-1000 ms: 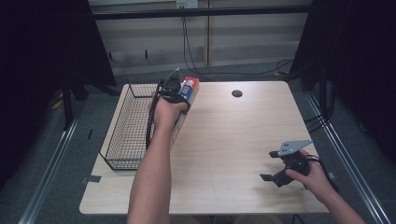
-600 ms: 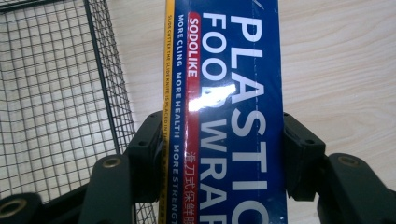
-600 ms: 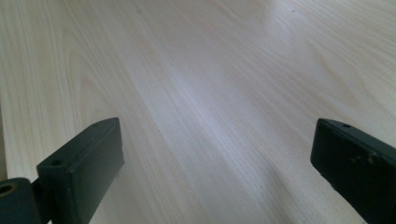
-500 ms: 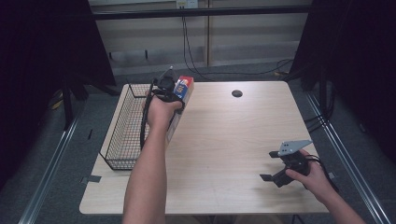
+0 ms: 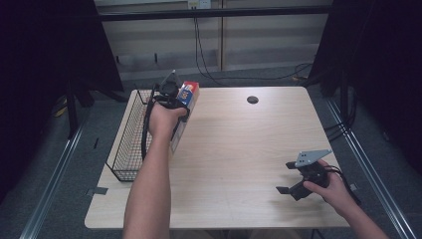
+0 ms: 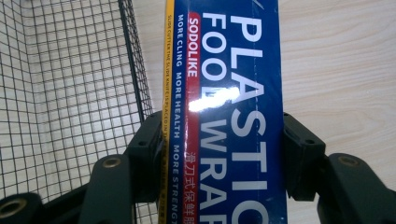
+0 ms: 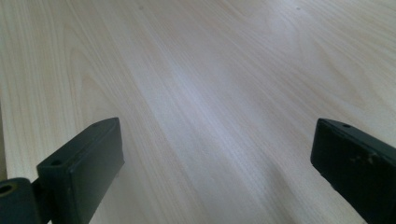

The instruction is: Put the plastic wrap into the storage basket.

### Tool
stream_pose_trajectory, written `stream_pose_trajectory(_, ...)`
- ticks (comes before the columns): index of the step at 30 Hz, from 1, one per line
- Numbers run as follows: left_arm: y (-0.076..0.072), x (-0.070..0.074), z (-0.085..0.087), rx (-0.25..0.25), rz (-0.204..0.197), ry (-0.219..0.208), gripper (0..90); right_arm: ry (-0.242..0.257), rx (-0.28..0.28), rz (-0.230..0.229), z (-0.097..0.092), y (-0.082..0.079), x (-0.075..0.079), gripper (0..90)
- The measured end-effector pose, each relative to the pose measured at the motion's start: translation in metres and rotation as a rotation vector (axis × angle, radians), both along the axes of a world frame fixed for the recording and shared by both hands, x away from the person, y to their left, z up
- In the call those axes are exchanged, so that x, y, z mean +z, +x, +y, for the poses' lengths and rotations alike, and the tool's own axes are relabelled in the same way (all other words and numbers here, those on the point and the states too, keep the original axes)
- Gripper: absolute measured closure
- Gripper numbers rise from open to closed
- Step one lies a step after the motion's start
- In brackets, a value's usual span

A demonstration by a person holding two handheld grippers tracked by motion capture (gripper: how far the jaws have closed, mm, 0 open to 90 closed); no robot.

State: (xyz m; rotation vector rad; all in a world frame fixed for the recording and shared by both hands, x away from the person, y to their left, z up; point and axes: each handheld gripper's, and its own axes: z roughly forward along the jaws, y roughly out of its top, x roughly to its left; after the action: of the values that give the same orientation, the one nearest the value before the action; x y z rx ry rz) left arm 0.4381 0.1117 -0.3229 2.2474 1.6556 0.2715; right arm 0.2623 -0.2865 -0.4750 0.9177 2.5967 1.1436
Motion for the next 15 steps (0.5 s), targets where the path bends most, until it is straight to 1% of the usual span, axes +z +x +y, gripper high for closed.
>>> stream_pose_trajectory(1, 0.0, 0.0, 0.001, 0.002, -0.005, -0.003, 42.9, 0.0, 0.0, 0.0, 0.0, 0.0, 0.0, 2.2)
stream_pose_trajectory(5, 0.0, 0.001, 0.005, 0.003, -0.002, -0.005, 42.9, -0.002, -0.001, -0.002, 0.0, 0.0, 0.0, 2.2)
stream_pose_trajectory(8, -0.001, 0.001, 0.009, 0.009, -0.005, 0.0, 42.9, -0.005, 0.001, 0.001, 0.001, 0.0, -0.001, 2.2)
stream_pose_trajectory(10, -0.002, 0.001, 0.011, 0.023, 0.001, -0.003, 42.9, -0.006, 0.002, 0.001, 0.001, 0.0, -0.001, 2.2)
stream_pose_trajectory(15, -0.003, 0.002, 0.016, 0.032, -0.004, -0.002, 42.9, -0.011, 0.0, -0.002, 0.001, 0.0, -0.001, 2.2)
